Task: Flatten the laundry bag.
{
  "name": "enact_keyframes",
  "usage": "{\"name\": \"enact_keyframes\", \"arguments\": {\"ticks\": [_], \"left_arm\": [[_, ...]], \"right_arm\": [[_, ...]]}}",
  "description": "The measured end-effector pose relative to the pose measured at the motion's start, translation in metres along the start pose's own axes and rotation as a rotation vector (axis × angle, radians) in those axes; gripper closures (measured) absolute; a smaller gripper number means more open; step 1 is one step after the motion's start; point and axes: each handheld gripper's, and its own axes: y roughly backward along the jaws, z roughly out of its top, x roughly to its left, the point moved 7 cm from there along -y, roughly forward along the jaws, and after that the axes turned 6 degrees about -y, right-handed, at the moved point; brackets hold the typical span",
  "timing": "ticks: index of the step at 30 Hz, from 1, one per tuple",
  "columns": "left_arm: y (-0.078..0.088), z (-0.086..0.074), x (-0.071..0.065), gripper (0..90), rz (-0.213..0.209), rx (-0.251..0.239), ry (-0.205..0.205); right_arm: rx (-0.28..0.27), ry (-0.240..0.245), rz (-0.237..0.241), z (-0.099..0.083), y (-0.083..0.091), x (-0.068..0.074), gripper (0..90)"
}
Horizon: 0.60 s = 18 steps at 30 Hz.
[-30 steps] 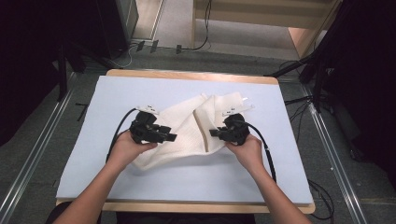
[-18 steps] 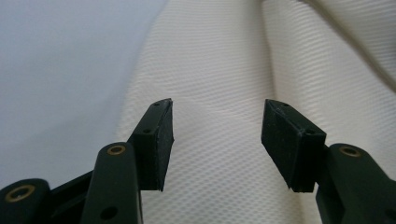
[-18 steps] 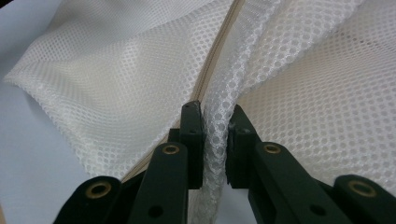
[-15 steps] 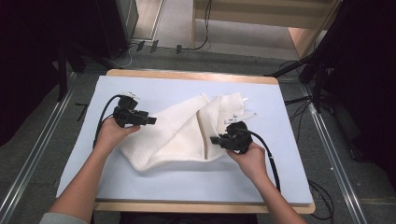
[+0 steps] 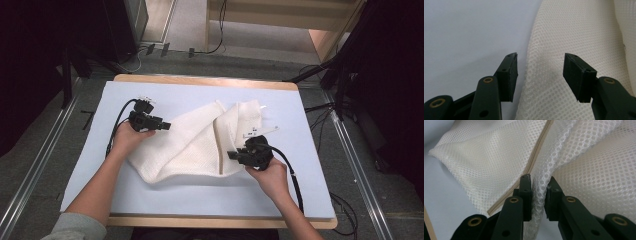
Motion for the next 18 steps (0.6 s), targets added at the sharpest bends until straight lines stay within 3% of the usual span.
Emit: {"name": "enact_keyframes", "arguments": {"ticks": [1, 3, 10, 14, 18], "left_arm": [[-0.0043, -0.0022, -0.0004, 49.3, 0.009, 0.023, -0.007], [-0.0047, -0.0023, -0.0009, 50.8, 0.01, 0.022, -0.014], [-0.0052, -0.0043, -0.0046, 73.1, -0.006, 0.049, -0.002], [-0.0041, -0.0065, -0.0045, 86.5, -0.028, 0.074, 0.03], [0.0026, -0.0028, -0.0045, 88.6, -0.036, 0.038, 0.075]], "right_arm": [[0.0, -0.004, 0.0, -0.0008, 0.0001, -0.0003, 79.9], [0.0, -0.003, -0.001, -0.0009, 0.0001, -0.0004, 79.9], [0.002, 0.001, -0.004, -0.0006, -0.0003, -0.0009, 79.8], [-0.002, 0.004, -0.002, 0.0004, 0.001, -0.0016, 79.9], [-0.014, 0.004, -0.004, 0.0027, 0.0042, -0.0009, 80.2]]}}
